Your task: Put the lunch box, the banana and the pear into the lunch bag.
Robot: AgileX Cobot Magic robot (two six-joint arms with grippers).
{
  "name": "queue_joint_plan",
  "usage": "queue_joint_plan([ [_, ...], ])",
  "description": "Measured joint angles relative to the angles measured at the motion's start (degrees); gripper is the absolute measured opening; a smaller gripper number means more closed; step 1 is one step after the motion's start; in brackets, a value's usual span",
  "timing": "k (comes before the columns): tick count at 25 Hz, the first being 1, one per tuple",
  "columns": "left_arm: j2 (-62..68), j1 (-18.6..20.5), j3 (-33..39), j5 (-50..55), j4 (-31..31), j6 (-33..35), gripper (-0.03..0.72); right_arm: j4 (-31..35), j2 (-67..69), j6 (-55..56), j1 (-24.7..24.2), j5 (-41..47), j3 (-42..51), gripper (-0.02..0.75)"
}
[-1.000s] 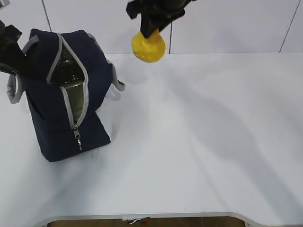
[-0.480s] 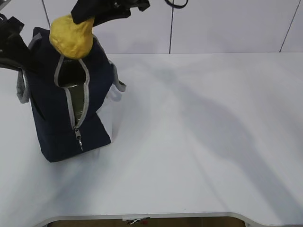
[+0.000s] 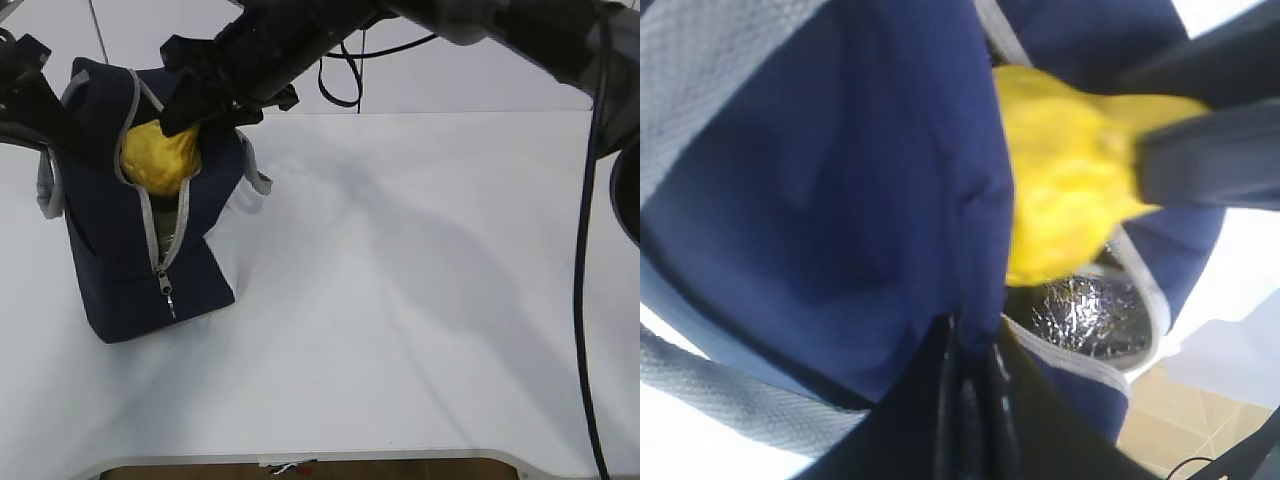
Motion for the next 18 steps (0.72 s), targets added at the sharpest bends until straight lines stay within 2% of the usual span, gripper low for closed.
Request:
queue_joint_plan([
  [3,0.00,0.00,0.00,0.20,0.00,0.00,0.009,-0.32,1.19,0.28,0.00,-0.20,0.00,0.272],
  [5,0.00,0.00,0.00,0.24,0.00,0.00,0.009,-0.32,1.57,0.69,0.00,-0.20,0.00,0.323],
  [9,0.00,0.00,0.00,0.45,0.00,0.00,0.009,1.30,1.55,1.42,0.00,-0.20,0.00,0.536],
  [11,0.00,0.00,0.00,0.45,0.00,0.00,0.009,2.46,1.32,1.64,0.00,-0.10,0.00,0.588],
  [15,0.00,0.00,0.00,0.45,0.00,0.00,0.009,3.11,0.07,1.38,-0.08,0.13,-1.53,0.575],
  [18,0.00,0.00,0.00,0.45,0.00,0.00,0.009,0.53,-1.56,0.26,-0.31,0.20,-4.33,0.547],
])
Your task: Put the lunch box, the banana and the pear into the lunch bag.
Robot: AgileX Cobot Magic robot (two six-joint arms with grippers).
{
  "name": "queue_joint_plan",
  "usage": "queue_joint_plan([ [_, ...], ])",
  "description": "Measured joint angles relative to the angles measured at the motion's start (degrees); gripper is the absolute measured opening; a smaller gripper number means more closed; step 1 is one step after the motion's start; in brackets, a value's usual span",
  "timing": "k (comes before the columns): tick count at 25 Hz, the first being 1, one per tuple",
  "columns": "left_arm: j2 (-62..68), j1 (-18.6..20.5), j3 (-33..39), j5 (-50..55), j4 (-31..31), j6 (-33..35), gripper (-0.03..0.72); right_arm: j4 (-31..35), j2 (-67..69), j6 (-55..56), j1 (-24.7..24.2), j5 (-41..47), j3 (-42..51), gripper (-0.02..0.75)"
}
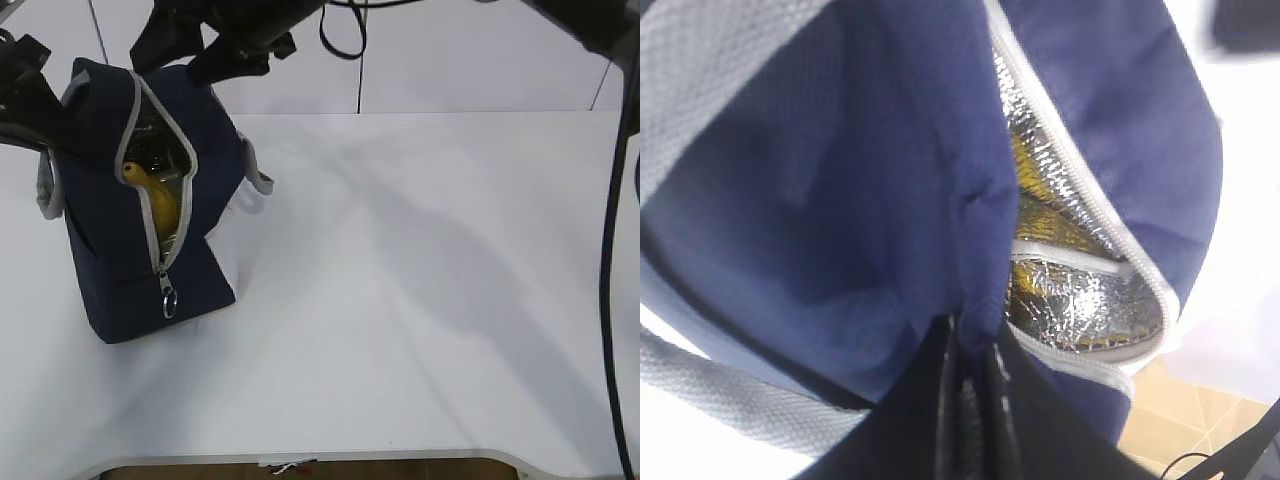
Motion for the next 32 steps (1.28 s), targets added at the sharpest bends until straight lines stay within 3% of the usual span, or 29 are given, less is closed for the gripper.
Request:
queue_joint_plan([
  [8,0.00,0.00,0.00,0.00,0.00,0.00,0.009,-12.75,-0.92,-0.26,-0.22,0.00,-2.16,0.539],
  [22,0.00,0.00,0.00,0.00,0.00,0.00,0.009,-13.65,4.33,-0.16,-0.36,-0.43,-1.57,0.525],
  [25,0.00,0.00,0.00,0.00,0.00,0.00,0.009,-13.53,4.33,-0.16,-0.36,-0.52,-1.57,0.446],
  [31,0.00,0.00,0.00,0.09,-0.71,0.00,0.009,-13.71,4.59,-0.40,-0.36,-0.01,-1.57,0.073],
  [32,0.00,0.00,0.00,0.09,-0.97,0.00,0.009,-14.37,4.81,-0.40,-0.36,0.24,-1.57,0.039],
])
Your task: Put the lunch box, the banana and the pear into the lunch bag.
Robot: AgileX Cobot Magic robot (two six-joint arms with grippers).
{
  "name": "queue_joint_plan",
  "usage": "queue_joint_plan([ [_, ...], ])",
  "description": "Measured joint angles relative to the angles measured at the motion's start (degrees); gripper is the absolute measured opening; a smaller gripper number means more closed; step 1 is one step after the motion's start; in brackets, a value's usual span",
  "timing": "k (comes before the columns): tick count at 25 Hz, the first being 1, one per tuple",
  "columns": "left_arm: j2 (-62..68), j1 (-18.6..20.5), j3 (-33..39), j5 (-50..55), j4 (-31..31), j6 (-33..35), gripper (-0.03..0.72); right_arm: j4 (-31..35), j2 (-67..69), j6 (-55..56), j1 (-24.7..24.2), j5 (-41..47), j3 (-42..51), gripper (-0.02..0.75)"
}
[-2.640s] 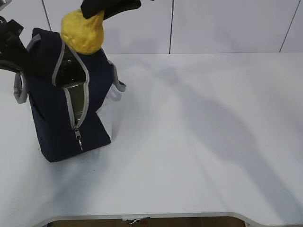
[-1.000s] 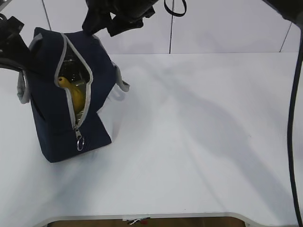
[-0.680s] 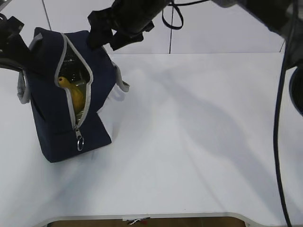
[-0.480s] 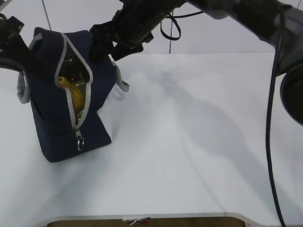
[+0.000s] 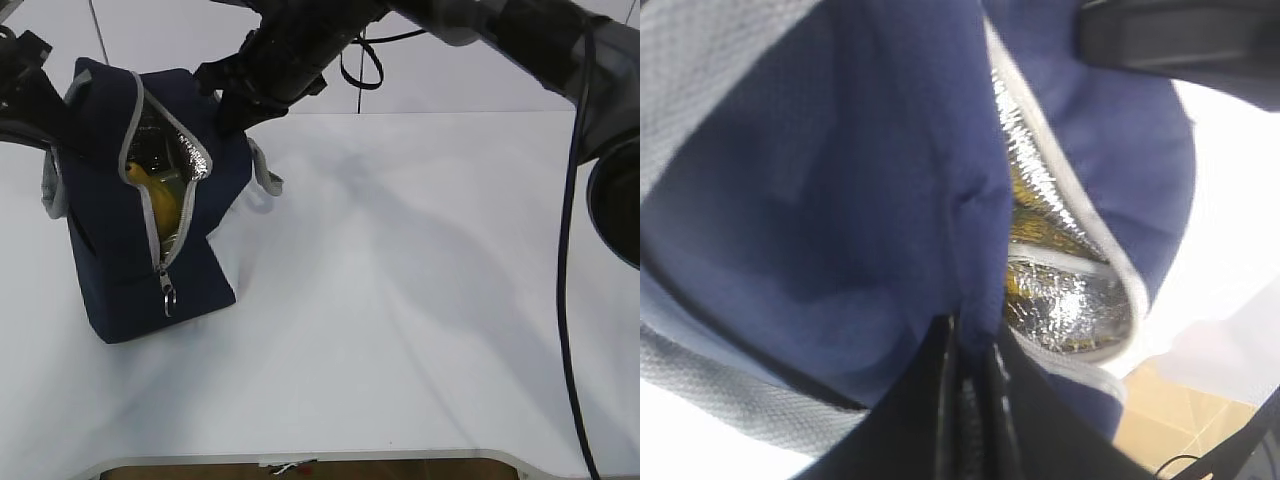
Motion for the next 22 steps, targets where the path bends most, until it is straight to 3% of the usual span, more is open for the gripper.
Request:
queue_joint_plan([
  [9,0.00,0.00,0.00,0.14,-4.45,0.00,0.009,-3.99,-0.62,3.59,-0.41,4.72,0.00,0.015],
  [17,-0.19,-0.20,0.00,0.14,-10.40,-1.37,0.009,-14.31,-7.92,16.29,-0.41,7.56,0.14,0.014],
  [22,-0.19,-4.08,0.00,0.03,-11.65,-1.58,0.008,-21.46,-14.30,19.69,-0.41,7.93,5.57,0.014],
])
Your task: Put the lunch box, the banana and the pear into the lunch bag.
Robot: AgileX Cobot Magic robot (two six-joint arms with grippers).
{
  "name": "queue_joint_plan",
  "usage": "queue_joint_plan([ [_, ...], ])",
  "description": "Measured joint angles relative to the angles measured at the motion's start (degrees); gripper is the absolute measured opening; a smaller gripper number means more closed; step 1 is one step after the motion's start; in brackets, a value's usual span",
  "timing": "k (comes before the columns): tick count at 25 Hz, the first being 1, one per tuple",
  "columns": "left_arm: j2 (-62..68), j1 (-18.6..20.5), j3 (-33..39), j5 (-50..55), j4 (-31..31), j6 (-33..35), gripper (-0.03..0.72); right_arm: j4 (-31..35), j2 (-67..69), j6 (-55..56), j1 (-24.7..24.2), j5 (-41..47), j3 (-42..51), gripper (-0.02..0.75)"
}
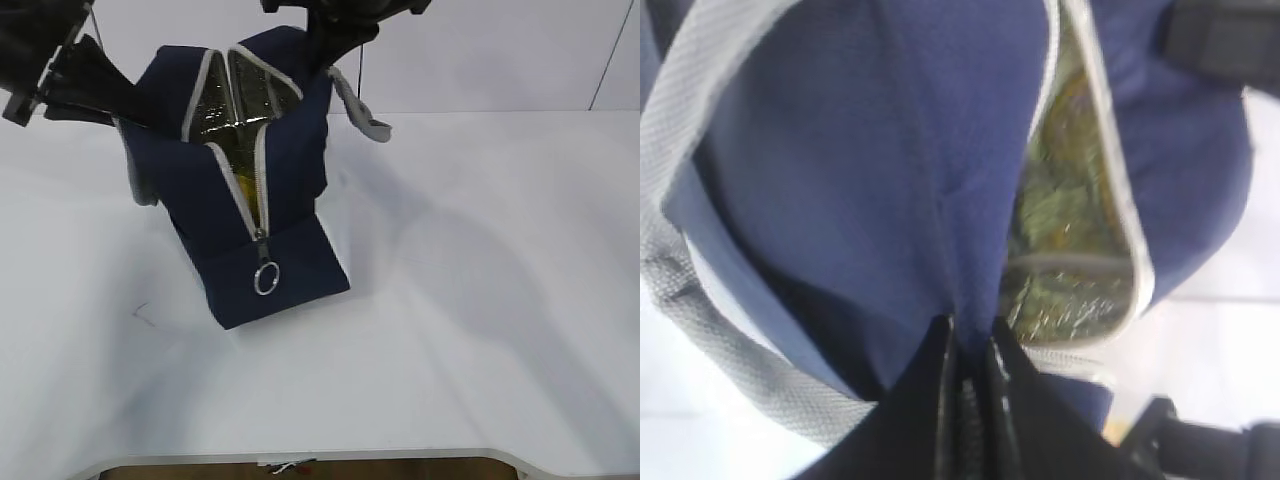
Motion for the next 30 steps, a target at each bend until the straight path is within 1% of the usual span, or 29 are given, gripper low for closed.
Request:
queue_joint_plan([
  [3,0.00,-3.53,0.00,0.00,-0.53,-0.04,0.008,-3.87,-3.61,0.38,0.00,0.00,5.58,0.014],
  [7,0.46,-8.21,0.00,-2.32,-0.66,0.35,0.008,-7.05,-5.84,0.66,0.00,0.00,11.59,0.014],
  [12,2.34,-12.63,0.00,-7.17,-1.75,2.65,0.008,-12.13,-6.47,2.57,0.00,-0.12,14.67,0.014],
  [15,3.64,-13.81,0.00,-9.15,-2.29,3.01,0.008,-13.41,-6.47,2.97,0.00,-0.21,14.86,0.014],
  [18,4.73,-14.03,0.00,-9.65,-2.51,3.13,0.008,-13.43,-6.47,3.32,0.00,-0.24,14.95,0.013],
  [24,5.03,-14.03,-1.60,-7.60,-2.78,4.15,0.008,-14.64,-7.85,3.32,0.00,-0.34,15.08,0.013],
  [30,5.13,-14.03,-3.43,-6.62,-0.30,4.78,0.008,-16.83,-8.44,3.32,0.00,-0.24,15.08,0.013],
])
